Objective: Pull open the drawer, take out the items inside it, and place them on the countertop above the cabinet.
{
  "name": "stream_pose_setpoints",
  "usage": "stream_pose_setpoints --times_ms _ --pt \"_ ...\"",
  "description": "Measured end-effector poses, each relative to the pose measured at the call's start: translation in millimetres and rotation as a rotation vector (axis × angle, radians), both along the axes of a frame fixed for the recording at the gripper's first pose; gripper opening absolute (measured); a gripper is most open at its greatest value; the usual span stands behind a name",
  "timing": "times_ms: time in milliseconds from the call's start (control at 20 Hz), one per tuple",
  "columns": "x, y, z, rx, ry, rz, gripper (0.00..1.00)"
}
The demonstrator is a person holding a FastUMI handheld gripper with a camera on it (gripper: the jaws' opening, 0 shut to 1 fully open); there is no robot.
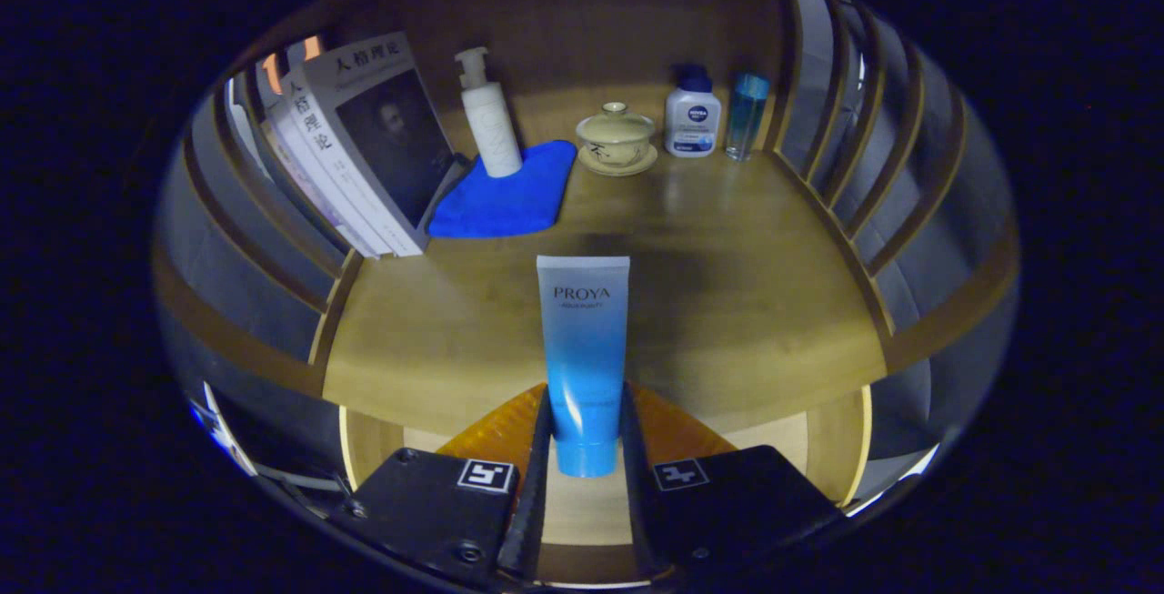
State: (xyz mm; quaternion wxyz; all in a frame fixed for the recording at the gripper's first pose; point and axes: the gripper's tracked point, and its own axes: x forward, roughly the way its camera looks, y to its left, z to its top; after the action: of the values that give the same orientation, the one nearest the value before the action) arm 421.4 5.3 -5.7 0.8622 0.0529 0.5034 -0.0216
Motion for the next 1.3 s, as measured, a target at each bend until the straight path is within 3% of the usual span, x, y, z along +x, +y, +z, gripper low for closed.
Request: stream_pose_setpoints --times_ms 700,1200,1250,1300 --pt "8 -2 -26 -0.058 0.098 -0.002 0.43" --pt "8 -15 -16 -0.079 0.051 -0.027 0.56" --pt "7 -13 -11 -0.083 0.04 -0.022 0.65" --pt "6 -11 -7 -0.089 0.026 -0.016 0.66"
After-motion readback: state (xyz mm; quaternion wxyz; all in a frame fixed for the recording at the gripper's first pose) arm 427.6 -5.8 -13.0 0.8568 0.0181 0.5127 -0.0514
